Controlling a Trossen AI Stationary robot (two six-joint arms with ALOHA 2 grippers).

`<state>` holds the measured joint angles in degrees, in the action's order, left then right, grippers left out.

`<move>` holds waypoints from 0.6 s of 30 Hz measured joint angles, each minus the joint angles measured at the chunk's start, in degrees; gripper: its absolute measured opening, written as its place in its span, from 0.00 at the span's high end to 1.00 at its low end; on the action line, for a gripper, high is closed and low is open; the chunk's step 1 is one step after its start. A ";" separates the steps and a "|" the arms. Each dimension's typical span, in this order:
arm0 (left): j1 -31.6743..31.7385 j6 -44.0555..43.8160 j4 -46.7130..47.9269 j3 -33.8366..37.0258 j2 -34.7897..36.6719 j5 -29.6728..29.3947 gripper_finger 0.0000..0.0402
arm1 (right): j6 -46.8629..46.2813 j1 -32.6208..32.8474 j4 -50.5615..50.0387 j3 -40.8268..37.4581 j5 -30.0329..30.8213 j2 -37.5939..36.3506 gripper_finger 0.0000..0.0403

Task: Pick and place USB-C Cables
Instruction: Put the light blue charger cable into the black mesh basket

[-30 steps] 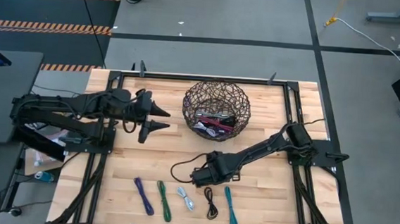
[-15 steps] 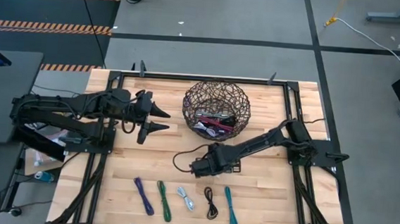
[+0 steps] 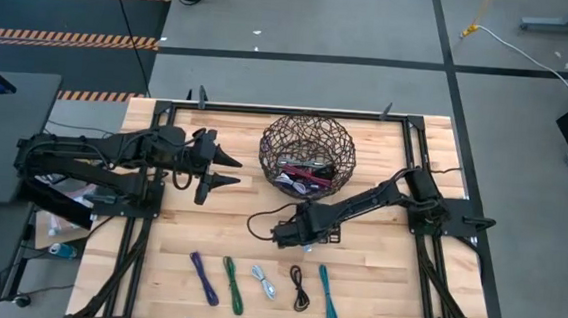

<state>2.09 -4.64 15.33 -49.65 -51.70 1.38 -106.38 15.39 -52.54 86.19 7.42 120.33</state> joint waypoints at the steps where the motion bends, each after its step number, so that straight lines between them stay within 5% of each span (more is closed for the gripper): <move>1: 0.00 0.00 0.00 0.00 0.00 0.01 0.50 | 0.00 0.10 1.28 -0.43 0.00 0.00 0.39; 8: 0.00 -0.04 -0.02 0.00 0.00 -0.01 0.50 | 0.28 0.27 3.17 -1.93 -0.99 -0.17 0.48; 16: 0.00 -0.09 -0.02 0.00 0.00 -0.01 0.50 | 1.62 0.31 1.46 -2.10 -2.07 -0.20 0.89; 18: 0.00 -0.09 -0.02 0.00 0.00 -0.01 0.50 | 3.12 0.38 1.53 -2.03 -2.08 -0.19 0.93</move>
<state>2.09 -4.73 15.31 -49.65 -51.70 1.37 -103.26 15.77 -51.01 84.16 5.34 120.14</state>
